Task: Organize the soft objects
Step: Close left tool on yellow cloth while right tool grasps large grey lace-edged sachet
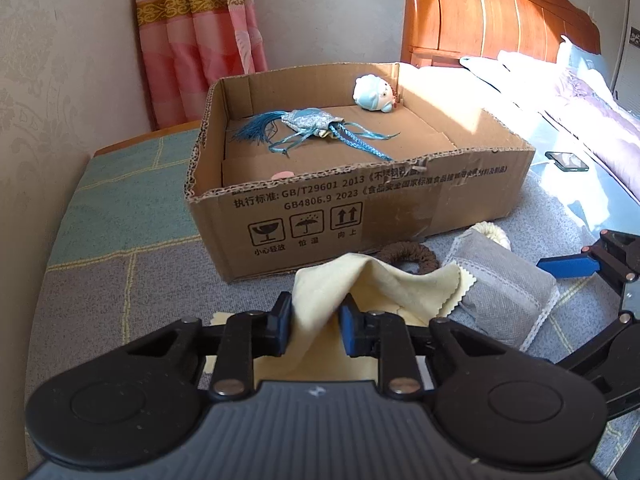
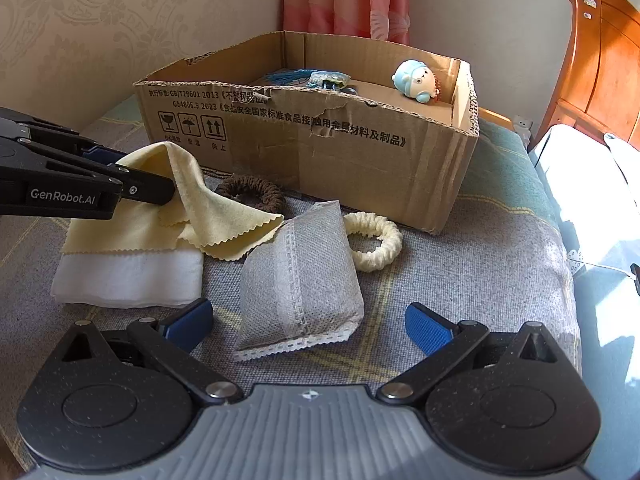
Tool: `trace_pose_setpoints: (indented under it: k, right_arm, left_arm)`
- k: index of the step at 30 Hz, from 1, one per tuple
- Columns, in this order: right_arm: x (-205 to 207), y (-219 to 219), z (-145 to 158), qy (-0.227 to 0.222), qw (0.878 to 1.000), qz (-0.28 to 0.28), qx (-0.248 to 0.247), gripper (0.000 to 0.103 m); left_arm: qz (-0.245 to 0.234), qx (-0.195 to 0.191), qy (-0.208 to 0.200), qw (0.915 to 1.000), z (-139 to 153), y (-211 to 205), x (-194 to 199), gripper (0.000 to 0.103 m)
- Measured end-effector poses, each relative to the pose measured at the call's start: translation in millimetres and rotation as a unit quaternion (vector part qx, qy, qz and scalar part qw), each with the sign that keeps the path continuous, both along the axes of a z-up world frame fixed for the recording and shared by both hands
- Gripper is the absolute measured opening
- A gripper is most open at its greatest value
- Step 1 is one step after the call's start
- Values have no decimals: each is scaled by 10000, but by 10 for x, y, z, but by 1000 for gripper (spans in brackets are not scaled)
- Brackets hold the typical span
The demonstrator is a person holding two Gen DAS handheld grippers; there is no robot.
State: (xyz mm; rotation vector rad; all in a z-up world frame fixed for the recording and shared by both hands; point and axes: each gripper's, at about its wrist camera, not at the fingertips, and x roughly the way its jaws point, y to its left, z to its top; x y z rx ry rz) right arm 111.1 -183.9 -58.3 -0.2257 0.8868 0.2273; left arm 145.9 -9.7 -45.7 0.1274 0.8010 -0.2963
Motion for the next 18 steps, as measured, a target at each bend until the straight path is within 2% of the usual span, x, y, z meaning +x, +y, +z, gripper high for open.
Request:
trace_pose_setpoints:
  k: [2, 6, 16, 18]
  right_arm:
    - [-12, -5, -6, -48, 10000, 12, 12, 103]
    - [-50, -11, -20, -131, 9999, 15, 31, 103]
    - [7, 78, 27, 51, 9998, -163, -138, 103]
    - [2, 121, 47, -22, 9996, -117, -243, 103]
  left_arm:
    - [45, -14, -15, 10000, 14, 18, -13, 15]
    - [92, -97, -60, 9999, 66, 62, -49, 9]
    - [207, -279, -143, 9993, 178, 208, -182, 8]
    - [225, -306, -134, 9992, 181, 227, -192, 8]
